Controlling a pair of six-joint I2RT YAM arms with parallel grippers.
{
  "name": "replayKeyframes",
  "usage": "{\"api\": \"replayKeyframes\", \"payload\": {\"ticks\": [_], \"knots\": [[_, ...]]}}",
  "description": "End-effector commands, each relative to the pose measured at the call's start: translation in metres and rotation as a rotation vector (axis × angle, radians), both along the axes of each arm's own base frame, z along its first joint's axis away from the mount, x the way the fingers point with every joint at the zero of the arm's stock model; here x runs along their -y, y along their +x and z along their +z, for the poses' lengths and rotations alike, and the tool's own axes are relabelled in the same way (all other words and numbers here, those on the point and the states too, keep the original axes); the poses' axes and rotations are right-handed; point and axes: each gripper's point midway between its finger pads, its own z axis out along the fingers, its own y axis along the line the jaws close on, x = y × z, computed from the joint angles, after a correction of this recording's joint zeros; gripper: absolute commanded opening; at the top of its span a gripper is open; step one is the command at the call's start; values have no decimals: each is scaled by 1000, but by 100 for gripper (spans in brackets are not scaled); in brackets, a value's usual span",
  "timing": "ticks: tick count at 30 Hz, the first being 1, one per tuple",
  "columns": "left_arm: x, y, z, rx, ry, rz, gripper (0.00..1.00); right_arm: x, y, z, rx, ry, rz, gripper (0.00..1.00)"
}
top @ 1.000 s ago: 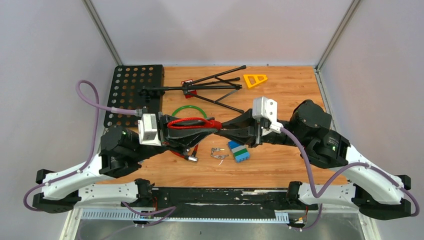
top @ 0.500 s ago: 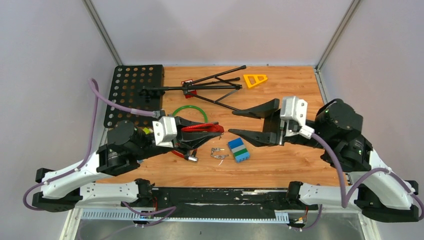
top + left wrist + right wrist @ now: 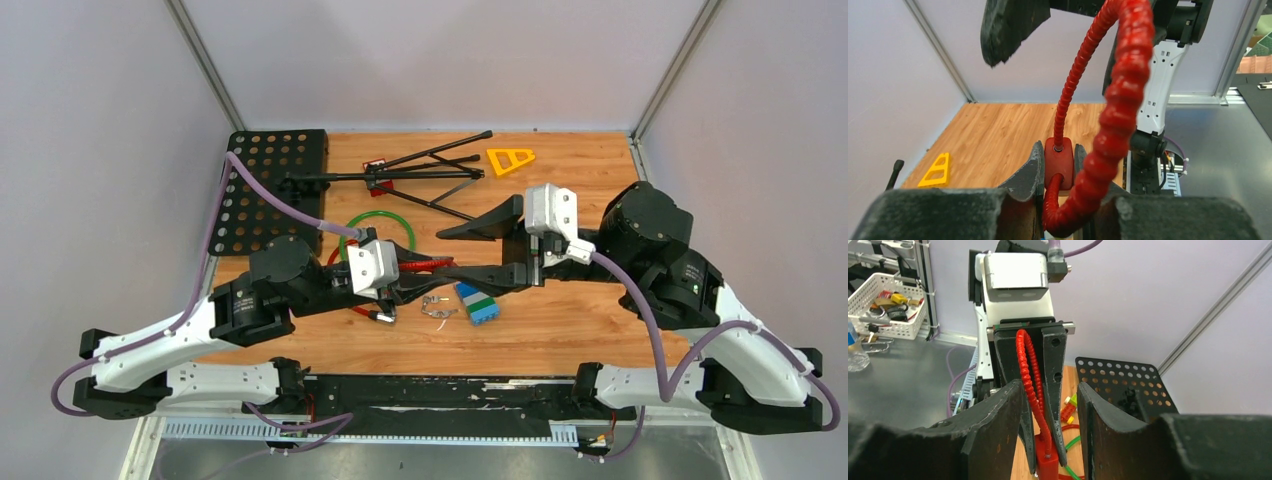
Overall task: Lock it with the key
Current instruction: Lock the lock.
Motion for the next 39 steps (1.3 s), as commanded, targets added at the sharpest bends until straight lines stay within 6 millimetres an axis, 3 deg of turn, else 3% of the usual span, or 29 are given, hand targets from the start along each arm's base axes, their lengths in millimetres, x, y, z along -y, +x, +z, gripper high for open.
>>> {"api": "replayKeyframes", "payload": {"ticks": [1, 4, 6, 8, 9, 13, 24, 32, 35, 37, 39], "knots": [[-11, -5, 34, 47, -89, -9, 0, 2, -10, -2, -8, -26, 50, 45], [-11, -5, 35, 48, -94, -7, 0, 0, -5, -9, -11, -45, 32, 37], [-12, -4, 36, 49, -95, -5, 0, 0, -3, -10, -6, -44, 21, 11], [-12, -4, 36, 50, -94, -2, 0, 0, -3, -10, -1, -39, 19, 0], [-12, -3, 36, 51, -92, 0, 0, 0, -2, -11, 0, -39, 17, 0], [-10, -3, 34, 51, -87, 1, 0, -6, -2, -21, 5, -73, 30, 0], [-12, 8, 36, 40, -107, 61, 0, -23, 3, -76, 75, -220, -7, 0], [-29, 7, 60, 38, -229, 81, 0, -22, 17, -133, 31, -272, -98, 0], [-33, 5, 60, 28, -241, 77, 0, -24, 18, -122, 12, -223, -110, 1], [-35, 4, 63, 29, -267, 76, 0, -20, 17, -96, 21, -157, -113, 25], [-40, 2, 62, 31, -288, 67, 0, -13, 14, -66, 31, -79, -113, 35]]}}
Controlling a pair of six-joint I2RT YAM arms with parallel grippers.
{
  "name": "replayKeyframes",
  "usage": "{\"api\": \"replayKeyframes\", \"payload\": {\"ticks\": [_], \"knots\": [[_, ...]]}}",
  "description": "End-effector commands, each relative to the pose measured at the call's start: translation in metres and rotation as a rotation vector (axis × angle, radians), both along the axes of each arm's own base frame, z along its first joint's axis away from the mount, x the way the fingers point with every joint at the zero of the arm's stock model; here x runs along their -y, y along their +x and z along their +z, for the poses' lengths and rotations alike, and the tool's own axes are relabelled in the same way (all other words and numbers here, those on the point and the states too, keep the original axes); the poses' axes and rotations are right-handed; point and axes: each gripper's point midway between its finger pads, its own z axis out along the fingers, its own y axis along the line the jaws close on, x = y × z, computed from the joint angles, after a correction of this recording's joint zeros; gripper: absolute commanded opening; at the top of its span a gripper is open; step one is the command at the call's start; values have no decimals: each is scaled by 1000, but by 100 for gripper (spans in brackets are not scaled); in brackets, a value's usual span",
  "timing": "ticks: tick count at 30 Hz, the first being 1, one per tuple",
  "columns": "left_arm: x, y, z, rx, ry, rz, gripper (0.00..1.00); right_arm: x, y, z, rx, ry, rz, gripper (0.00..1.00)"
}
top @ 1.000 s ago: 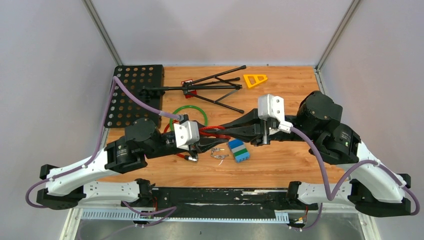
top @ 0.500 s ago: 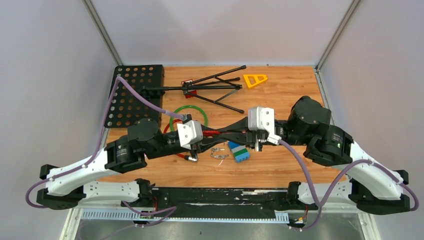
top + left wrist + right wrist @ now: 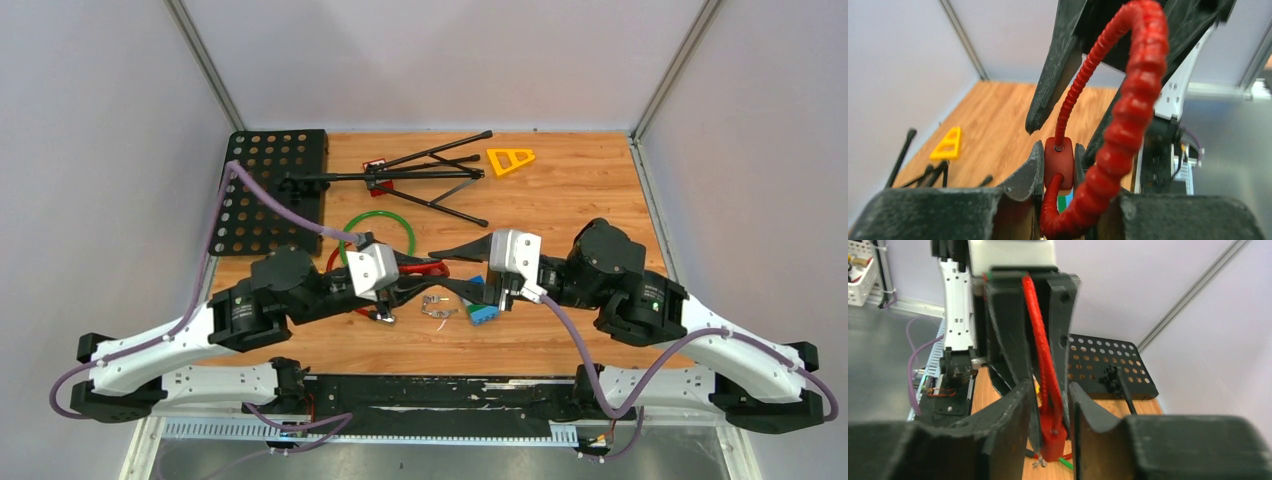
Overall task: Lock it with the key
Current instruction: Lock the lock.
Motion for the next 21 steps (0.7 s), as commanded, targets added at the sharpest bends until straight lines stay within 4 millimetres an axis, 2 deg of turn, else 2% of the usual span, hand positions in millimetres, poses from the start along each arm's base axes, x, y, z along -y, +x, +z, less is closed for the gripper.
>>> {"api": "replayKeyframes", "payload": {"ticks": [1, 3, 5, 11, 15, 17, 21], "knots": [[-36, -15, 101, 88, -383, -28, 0, 6, 1, 20, -50, 37, -26, 38], [-49, -23, 107, 99, -430, -51, 0, 12, -3, 42, -58, 97, -17, 40], [-64, -36, 117, 119, -474, -99, 0, 15, -14, 53, -68, 117, 36, 41], [-112, -79, 139, 197, -536, -259, 0, 12, -49, 54, -140, 35, 235, 41], [-118, -109, 131, 253, -469, -415, 0, 2, -64, 58, -242, -3, 358, 41], [-116, -118, 123, 274, -418, -471, 0, -8, -68, 53, -316, -51, 401, 41], [-109, -133, 107, 349, -332, -574, 0, -15, -85, 52, -430, -87, 509, 41]]}}
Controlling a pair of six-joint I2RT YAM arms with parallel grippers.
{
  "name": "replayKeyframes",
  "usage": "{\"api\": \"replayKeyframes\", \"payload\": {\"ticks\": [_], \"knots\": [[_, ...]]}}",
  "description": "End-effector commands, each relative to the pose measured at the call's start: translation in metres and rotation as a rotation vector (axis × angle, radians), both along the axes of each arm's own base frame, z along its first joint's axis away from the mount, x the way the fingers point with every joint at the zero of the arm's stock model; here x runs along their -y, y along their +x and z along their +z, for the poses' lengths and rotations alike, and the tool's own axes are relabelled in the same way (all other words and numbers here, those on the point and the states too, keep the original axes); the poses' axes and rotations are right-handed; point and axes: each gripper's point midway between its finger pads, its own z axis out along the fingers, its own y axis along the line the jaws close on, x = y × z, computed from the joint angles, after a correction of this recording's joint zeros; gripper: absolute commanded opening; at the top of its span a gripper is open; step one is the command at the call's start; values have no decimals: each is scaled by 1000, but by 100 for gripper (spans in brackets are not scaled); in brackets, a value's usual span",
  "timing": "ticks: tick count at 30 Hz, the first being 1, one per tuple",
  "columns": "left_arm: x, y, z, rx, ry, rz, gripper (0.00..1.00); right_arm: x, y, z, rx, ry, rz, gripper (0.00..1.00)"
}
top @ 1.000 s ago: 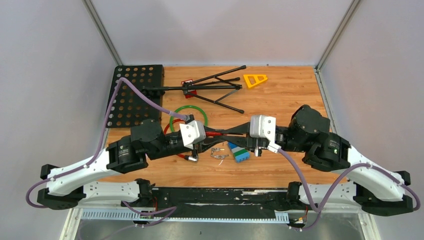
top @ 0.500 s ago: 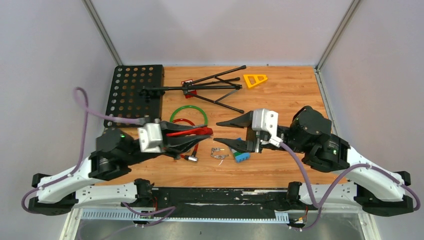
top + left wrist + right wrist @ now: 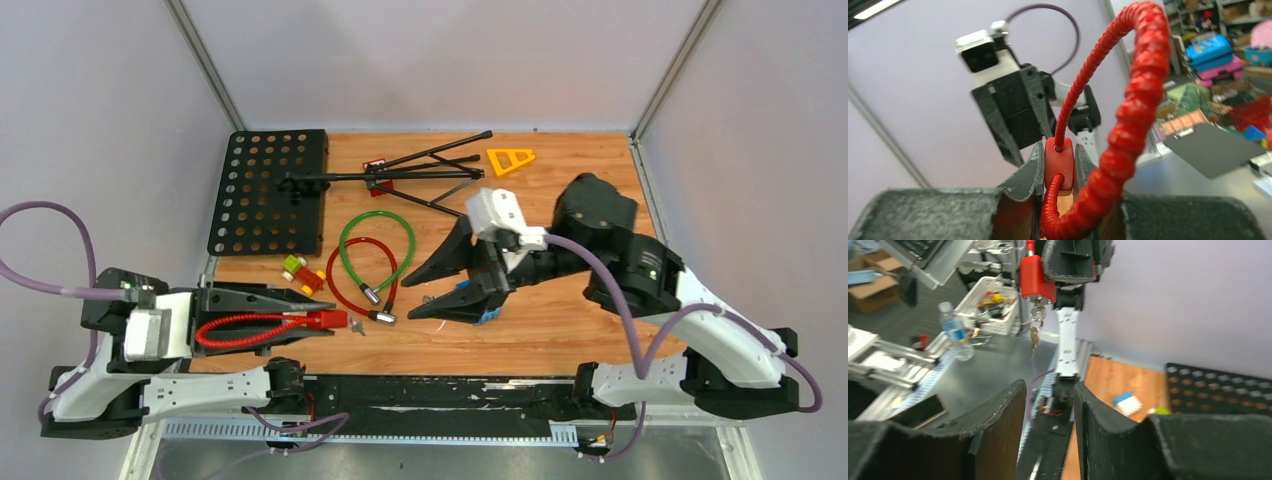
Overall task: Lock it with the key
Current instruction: Lock the lock.
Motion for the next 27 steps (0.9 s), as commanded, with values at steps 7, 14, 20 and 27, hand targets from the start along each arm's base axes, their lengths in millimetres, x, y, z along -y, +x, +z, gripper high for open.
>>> {"api": "replayKeyframes", "payload": {"ticks": [7, 14, 20, 27], "knots": [[34, -24, -58, 369, 117, -124, 0, -4, -29, -20, -246, -112, 167, 45], [50, -10, -82, 579, 107, -28, 0, -6, -21, -59, -148, -145, 123, 48], [54, -14, -85, 627, 118, -60, 0, -7, -21, -74, -104, -197, 141, 47], [47, -23, -79, 626, 82, -94, 0, -6, -22, -82, -82, -204, 154, 44]]}}
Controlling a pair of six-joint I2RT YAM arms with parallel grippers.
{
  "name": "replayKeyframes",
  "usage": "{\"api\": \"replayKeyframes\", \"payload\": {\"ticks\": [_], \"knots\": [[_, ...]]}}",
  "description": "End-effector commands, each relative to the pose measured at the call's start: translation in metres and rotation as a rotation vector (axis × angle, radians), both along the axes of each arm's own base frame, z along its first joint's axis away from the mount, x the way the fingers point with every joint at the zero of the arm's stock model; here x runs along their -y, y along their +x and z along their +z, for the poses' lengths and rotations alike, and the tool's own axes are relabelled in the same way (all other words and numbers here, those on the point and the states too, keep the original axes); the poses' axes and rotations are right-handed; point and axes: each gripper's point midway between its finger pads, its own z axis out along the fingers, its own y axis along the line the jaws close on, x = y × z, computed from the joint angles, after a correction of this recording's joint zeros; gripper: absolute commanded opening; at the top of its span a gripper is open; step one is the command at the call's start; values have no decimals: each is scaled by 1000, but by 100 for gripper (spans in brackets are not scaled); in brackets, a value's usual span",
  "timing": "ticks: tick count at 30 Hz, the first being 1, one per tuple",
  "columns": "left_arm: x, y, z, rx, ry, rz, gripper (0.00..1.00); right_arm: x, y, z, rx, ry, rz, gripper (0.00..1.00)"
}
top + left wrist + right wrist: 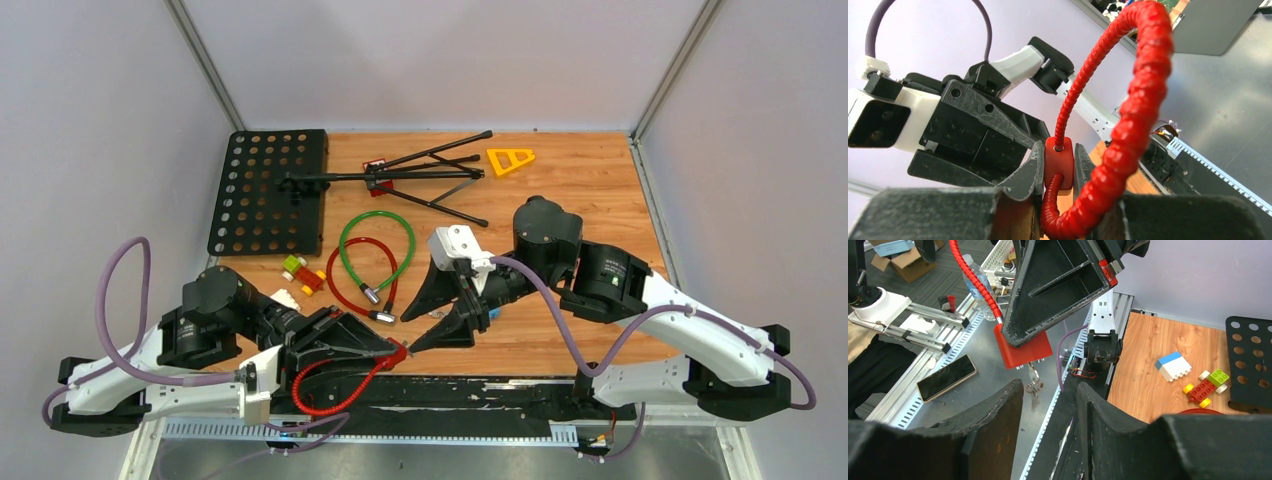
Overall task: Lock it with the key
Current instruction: Lock the lock.
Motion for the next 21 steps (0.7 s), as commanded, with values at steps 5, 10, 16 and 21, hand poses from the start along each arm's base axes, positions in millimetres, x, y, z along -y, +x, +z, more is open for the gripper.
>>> {"api": "replayKeyframes", "payload": {"ticks": [5, 10, 16, 21], "knots": [[-11, -10, 29, 33, -100, -46, 0, 3, -8, 4, 43, 33, 52, 40], [-7, -9, 26, 26, -93, -47, 0, 1, -12, 7, 35, 37, 79, 40], [-6, -9, 26, 26, -92, -45, 0, 0, -16, 7, 28, 34, 98, 41], [-3, -9, 24, 19, -82, -51, 0, -2, -17, 6, 26, 32, 106, 42]]}}
